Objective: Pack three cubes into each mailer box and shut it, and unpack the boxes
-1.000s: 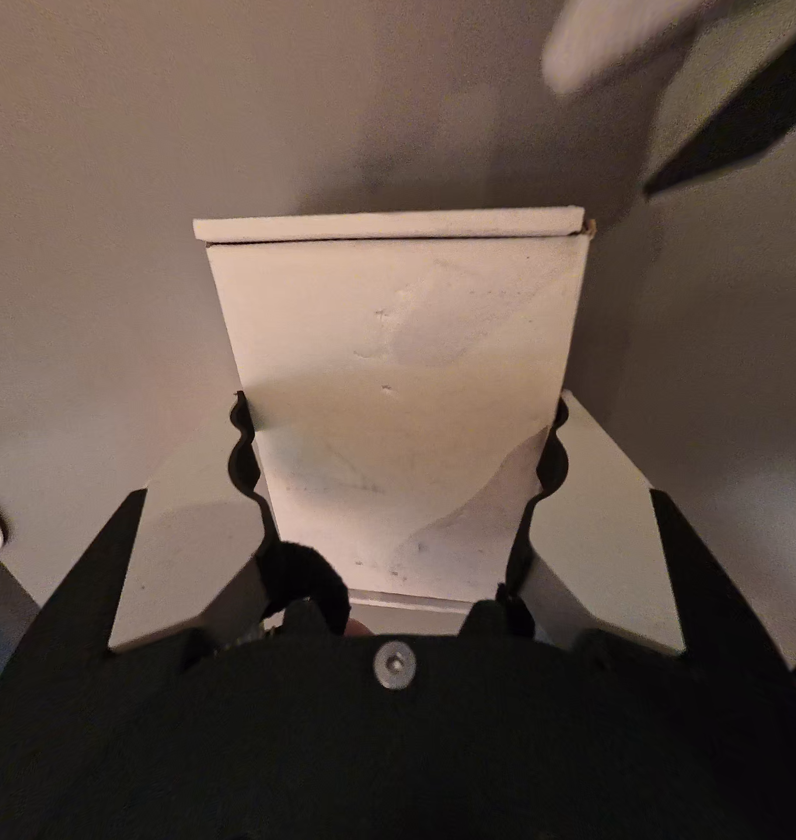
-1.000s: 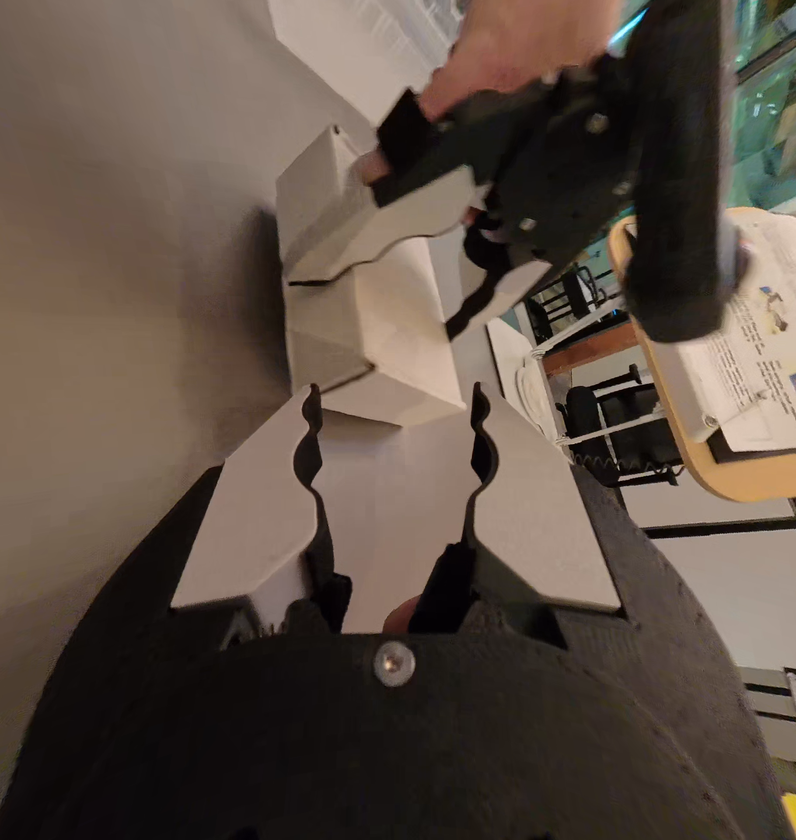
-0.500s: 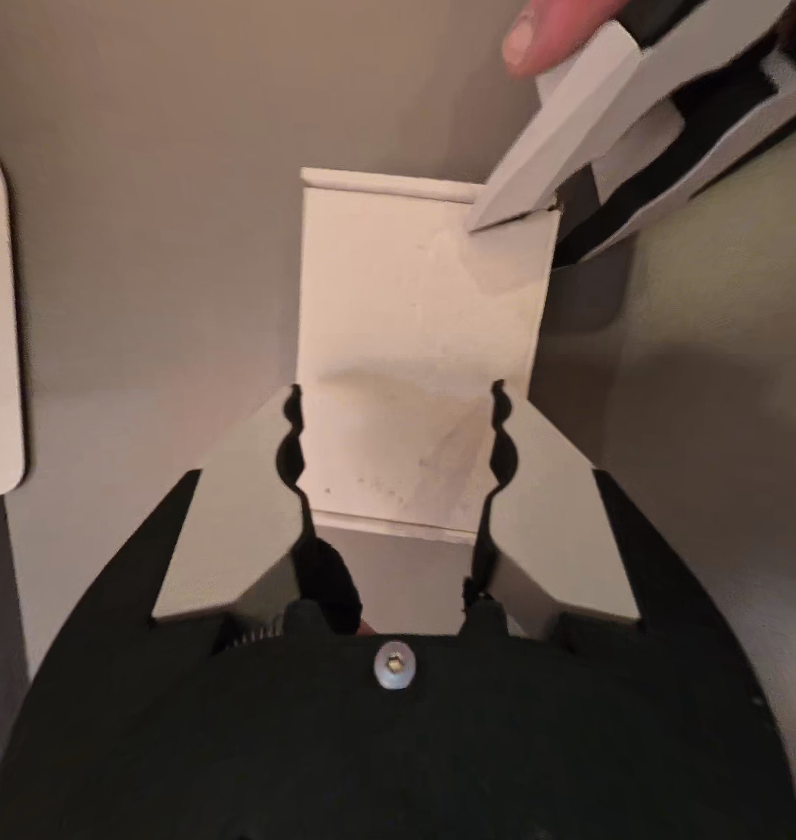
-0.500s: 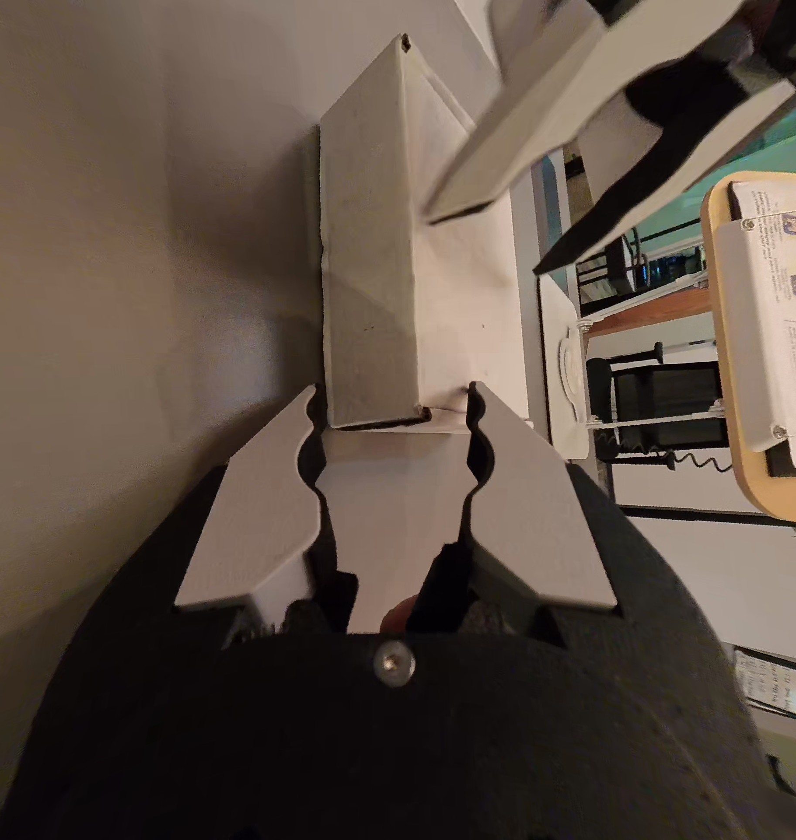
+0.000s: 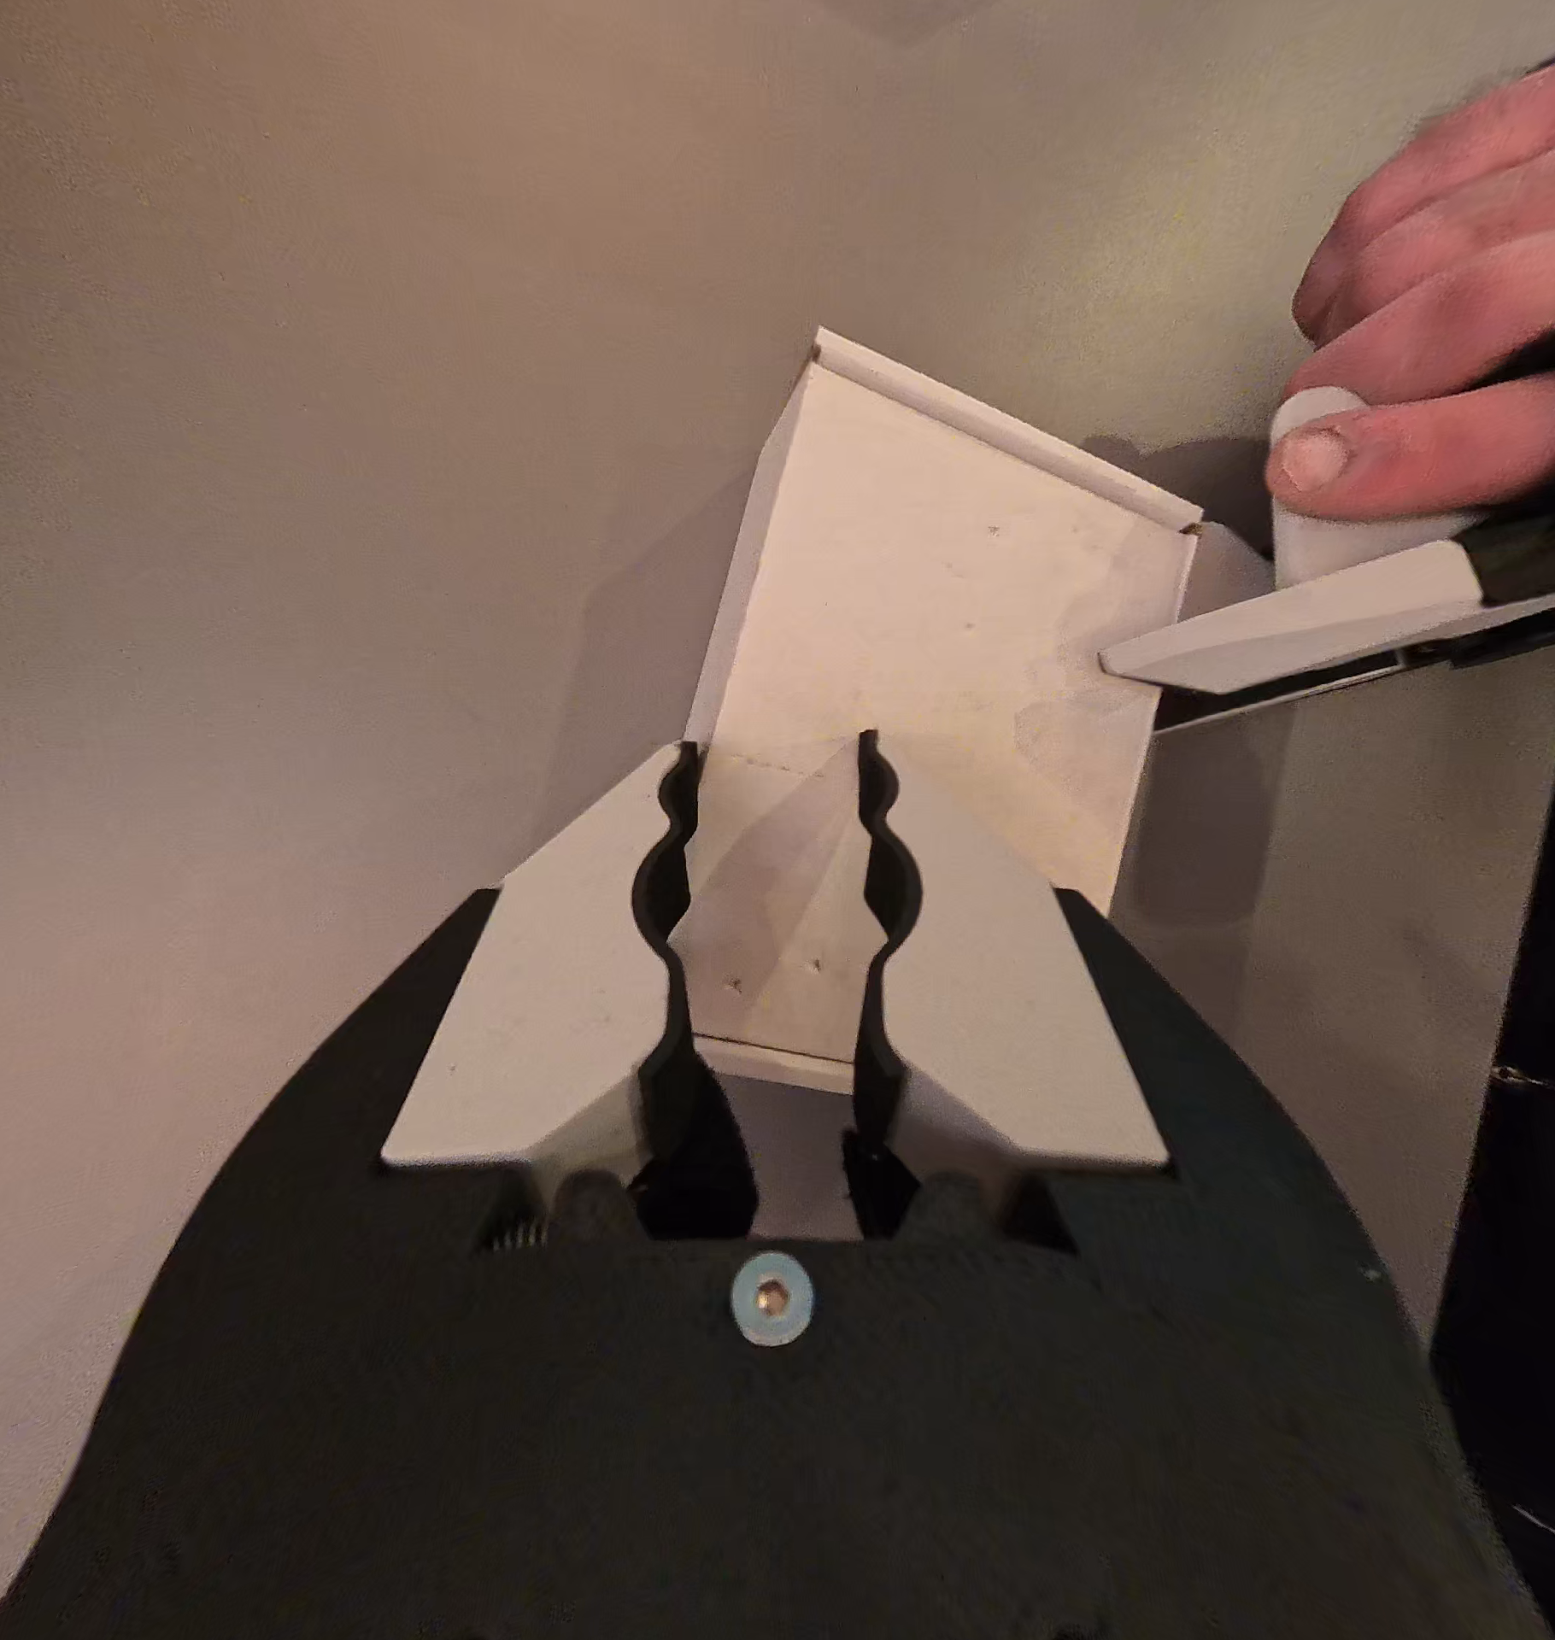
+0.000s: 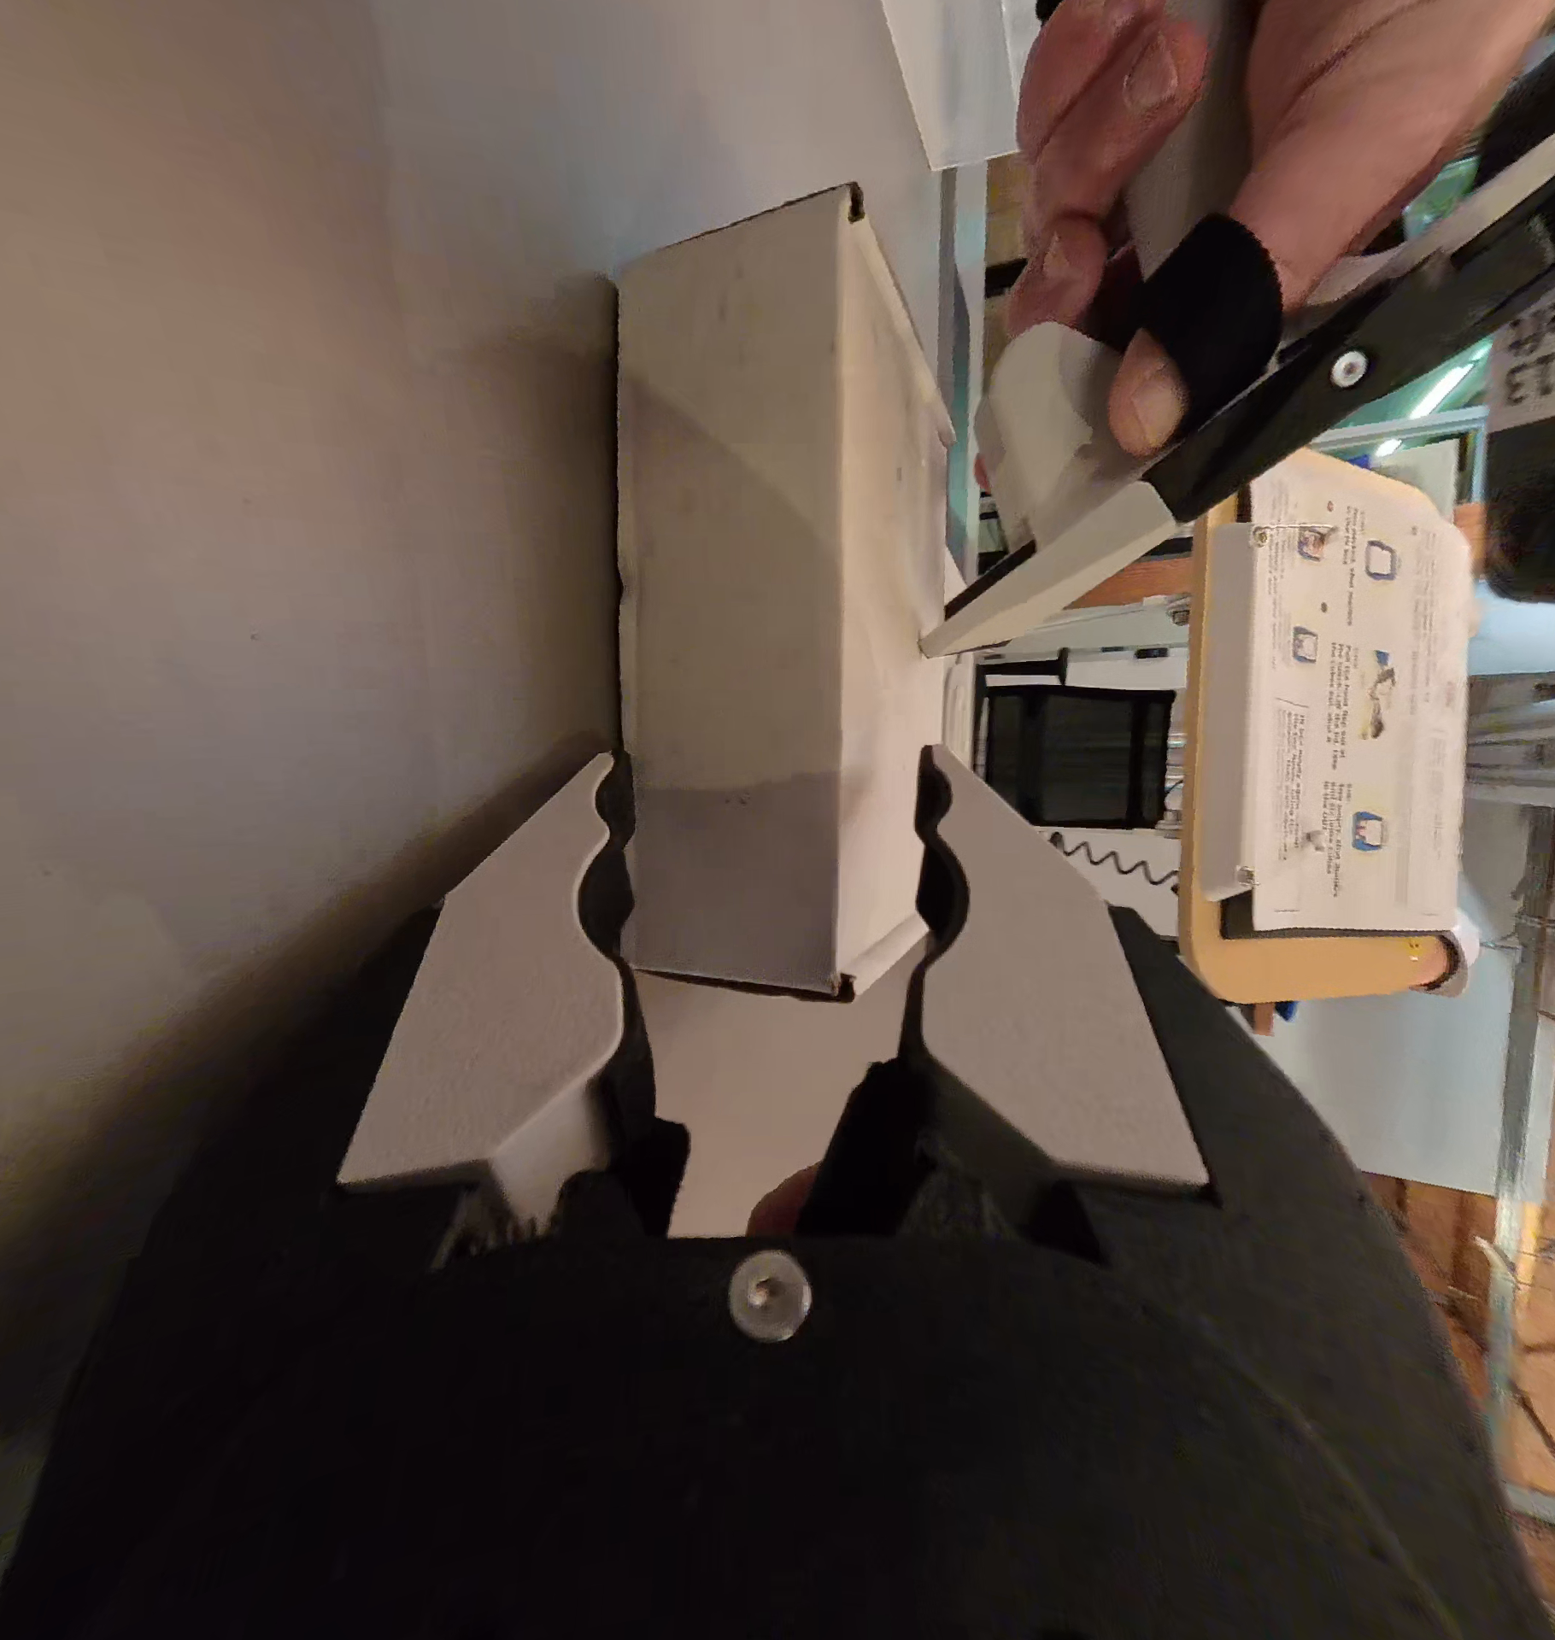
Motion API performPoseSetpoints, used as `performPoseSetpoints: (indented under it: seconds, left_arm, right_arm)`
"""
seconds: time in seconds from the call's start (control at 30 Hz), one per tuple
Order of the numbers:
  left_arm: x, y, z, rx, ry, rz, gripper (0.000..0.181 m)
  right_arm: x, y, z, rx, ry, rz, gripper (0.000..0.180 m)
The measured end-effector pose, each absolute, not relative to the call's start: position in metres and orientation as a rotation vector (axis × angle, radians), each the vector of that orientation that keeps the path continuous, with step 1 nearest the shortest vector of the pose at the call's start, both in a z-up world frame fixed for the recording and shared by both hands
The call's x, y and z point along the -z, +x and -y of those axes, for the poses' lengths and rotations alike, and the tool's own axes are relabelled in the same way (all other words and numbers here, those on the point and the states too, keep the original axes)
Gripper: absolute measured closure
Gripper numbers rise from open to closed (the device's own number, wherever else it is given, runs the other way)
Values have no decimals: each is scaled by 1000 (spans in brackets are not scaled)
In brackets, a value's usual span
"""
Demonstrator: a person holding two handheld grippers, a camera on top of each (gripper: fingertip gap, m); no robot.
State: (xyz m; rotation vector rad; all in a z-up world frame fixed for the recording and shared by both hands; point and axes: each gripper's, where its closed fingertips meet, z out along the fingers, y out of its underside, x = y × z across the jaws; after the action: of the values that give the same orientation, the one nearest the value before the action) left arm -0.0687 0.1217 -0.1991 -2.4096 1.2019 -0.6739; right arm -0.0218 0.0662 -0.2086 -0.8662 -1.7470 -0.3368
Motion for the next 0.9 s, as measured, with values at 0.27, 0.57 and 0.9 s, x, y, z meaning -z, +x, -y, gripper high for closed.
performPoseSetpoints:
  seconds: [0.27, 0.57, 0.9]
  left_arm:
    - [201, -68, -128, 859, -2438, -1112, 148]
    - [199, -69, -135, 959, -2453, -1075, 153]
    - [196, -64, -132, 786, -2277, -1102, 155]
  right_arm:
    - [211, -30, -54, 281, -898, 1744, 122]
    - [210, -36, -77, 533, -832, 1676, 123]
    - [207, -30, -67, 252, -955, 1699, 126]
